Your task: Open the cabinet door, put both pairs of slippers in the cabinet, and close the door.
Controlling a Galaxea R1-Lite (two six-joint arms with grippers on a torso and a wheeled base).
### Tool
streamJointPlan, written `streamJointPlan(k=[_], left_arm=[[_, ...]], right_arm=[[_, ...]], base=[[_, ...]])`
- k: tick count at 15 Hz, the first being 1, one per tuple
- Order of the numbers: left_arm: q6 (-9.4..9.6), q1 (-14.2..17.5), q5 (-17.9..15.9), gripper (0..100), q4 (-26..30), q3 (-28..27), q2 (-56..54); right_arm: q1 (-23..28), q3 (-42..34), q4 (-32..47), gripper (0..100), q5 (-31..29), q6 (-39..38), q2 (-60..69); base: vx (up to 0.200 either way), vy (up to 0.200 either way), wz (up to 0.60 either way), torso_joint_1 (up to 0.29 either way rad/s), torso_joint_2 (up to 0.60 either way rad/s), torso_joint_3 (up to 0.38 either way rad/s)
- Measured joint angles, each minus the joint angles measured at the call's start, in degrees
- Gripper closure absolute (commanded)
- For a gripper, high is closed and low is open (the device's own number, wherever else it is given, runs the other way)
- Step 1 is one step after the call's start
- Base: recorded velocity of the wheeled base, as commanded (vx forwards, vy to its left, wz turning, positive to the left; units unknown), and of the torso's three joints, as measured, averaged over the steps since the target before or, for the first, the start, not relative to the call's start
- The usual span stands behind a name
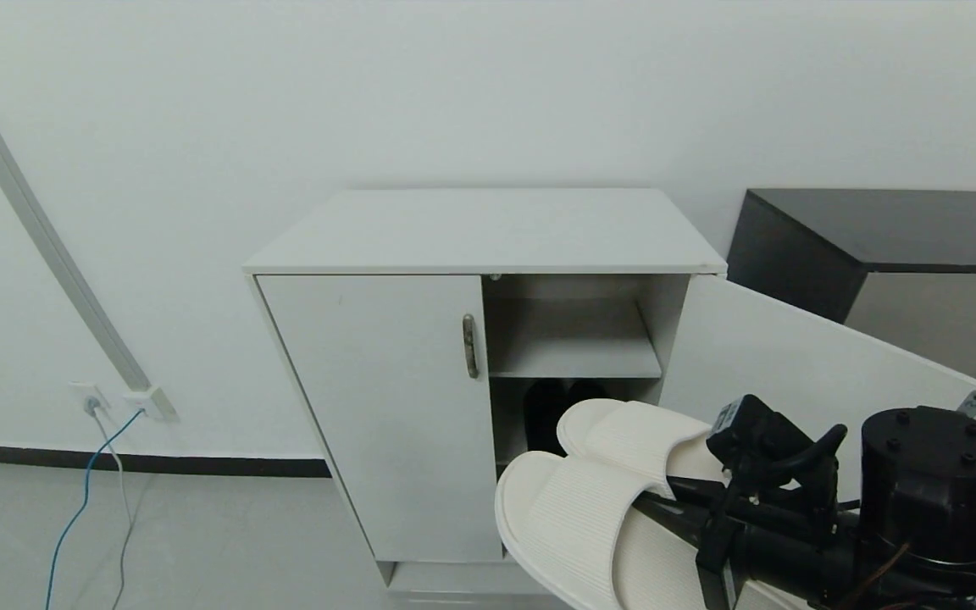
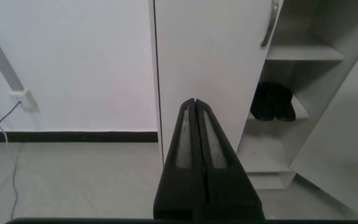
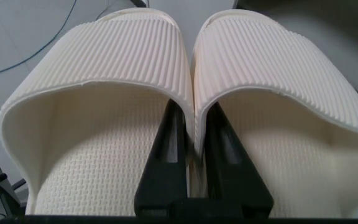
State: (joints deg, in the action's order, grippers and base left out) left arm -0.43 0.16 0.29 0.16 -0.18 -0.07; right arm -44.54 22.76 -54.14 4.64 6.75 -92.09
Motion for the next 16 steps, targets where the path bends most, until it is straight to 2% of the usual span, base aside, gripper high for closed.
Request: streamJointPlan(k=[9,15,16], left_arm=[[0.00,0.0,0.0,100,0.0,0.0,0.0],[0.00,0.0,0.0,100,0.0,0.0,0.0],[0.02,0.0,0.0,100,0.1,0.0,0.0]], right_arm=[[-0.1,-0.1,-0.1,100,0.1,0.1,-0.3],[-0.1,-0.2,-0.2,100,0.1,0.0,-0.5],[-0.1,-0.2,-0.1,100,0.1,0.0,-0.6]], base=[[0.000,0.000,0.00,-0.133,0.47,0.339],[0.000,0.000,0.00,-0.039,0.43,0.386],[0.000,0.000,0.00,-0.002,0.09,0.095]])
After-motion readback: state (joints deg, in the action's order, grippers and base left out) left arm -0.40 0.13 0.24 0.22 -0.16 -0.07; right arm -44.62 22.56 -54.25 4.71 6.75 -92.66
